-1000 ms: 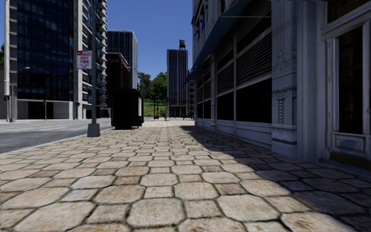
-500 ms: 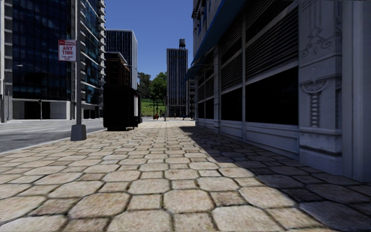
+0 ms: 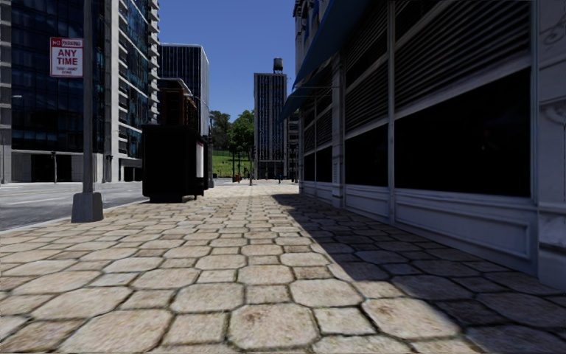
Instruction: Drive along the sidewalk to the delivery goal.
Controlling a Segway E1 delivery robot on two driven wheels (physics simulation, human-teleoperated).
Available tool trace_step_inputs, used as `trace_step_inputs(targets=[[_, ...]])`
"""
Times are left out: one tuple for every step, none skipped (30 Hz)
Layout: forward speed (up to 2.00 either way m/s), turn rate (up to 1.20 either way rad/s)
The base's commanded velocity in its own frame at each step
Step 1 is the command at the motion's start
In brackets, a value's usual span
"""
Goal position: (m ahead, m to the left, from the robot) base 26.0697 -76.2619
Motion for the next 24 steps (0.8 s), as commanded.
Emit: trace_step_inputs(targets=[[2.00, 0.00], [2.00, 0.00], [2.00, 0.00], [2.00, 0.00], [2.00, 0.00], [2.00, 0.00], [2.00, 0.00], [2.00, 0.00], [2.00, 0.00], [2.00, 0.00], [2.00, 0.00], [2.00, 0.00], [2.00, 0.00], [2.00, 0.00], [2.00, 0.00], [2.00, 0.00], [2.00, 0.00], [2.00, 0.00], [2.00, 0.00], [2.00, 0.00], [2.00, 0.00], [2.00, 0.00], [2.00, 0.00], [2.00, 0.00]])
